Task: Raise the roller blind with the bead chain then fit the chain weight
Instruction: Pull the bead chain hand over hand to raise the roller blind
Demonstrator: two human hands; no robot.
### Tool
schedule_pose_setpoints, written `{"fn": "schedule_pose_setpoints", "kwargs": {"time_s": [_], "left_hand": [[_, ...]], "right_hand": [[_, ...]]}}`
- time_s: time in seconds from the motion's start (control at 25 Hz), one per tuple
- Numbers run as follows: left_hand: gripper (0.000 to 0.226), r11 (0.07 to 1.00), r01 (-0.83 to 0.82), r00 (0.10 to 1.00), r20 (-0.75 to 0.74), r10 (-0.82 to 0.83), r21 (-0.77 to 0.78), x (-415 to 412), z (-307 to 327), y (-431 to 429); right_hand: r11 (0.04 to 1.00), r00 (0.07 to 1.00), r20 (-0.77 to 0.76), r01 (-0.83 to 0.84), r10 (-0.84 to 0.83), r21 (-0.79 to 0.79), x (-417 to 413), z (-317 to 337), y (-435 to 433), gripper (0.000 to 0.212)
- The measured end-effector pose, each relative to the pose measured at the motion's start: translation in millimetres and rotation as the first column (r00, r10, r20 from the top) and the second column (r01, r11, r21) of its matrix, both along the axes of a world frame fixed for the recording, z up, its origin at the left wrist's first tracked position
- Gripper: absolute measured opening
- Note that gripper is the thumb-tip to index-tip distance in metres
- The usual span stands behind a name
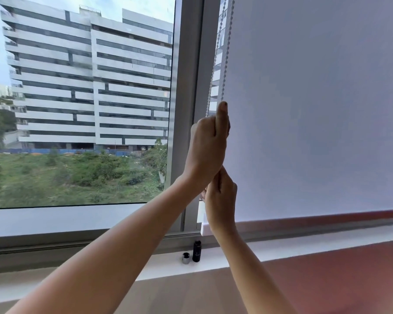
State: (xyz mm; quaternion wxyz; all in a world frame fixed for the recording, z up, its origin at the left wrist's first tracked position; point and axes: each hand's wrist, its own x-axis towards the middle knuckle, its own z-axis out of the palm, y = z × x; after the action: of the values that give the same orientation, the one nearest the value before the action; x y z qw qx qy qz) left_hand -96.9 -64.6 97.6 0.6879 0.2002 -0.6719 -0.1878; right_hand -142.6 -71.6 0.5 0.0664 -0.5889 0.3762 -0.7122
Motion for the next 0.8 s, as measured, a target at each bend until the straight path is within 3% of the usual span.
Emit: {"fn": "schedule_pose_setpoints", "kwargs": {"time_s": [0.2,0.44,0.64,0.8], "left_hand": [[0.056,0.999,-0.045,0.999,0.029,0.046,-0.028,2.4,-15.9,-5.4],[0.057,0.995,-0.08,0.992,0.106,0.074,0.054,8.8,-80.1,-10.1],[0.056,0.982,-0.161,0.971,0.194,0.14,0.099,11.9,-127.1,-6.5],[0.055,0.984,-0.138,0.976,0.186,0.115,0.116,11.9,-135.8,-5.5]], "right_hand": [[0.992,0.99,0.085,0.113,-0.108,-0.049,-5.5,16.8,4.4,0.038],[0.994,0.987,0.148,0.079,-0.068,-0.073,-17.8,46.9,7.7,0.034],[0.994,0.985,0.143,-0.083,0.093,-0.072,-13.4,76.5,17.2,0.029],[0.923,0.91,0.158,-0.382,0.383,-0.041,-6.4,119.6,25.0,0.028]]}}
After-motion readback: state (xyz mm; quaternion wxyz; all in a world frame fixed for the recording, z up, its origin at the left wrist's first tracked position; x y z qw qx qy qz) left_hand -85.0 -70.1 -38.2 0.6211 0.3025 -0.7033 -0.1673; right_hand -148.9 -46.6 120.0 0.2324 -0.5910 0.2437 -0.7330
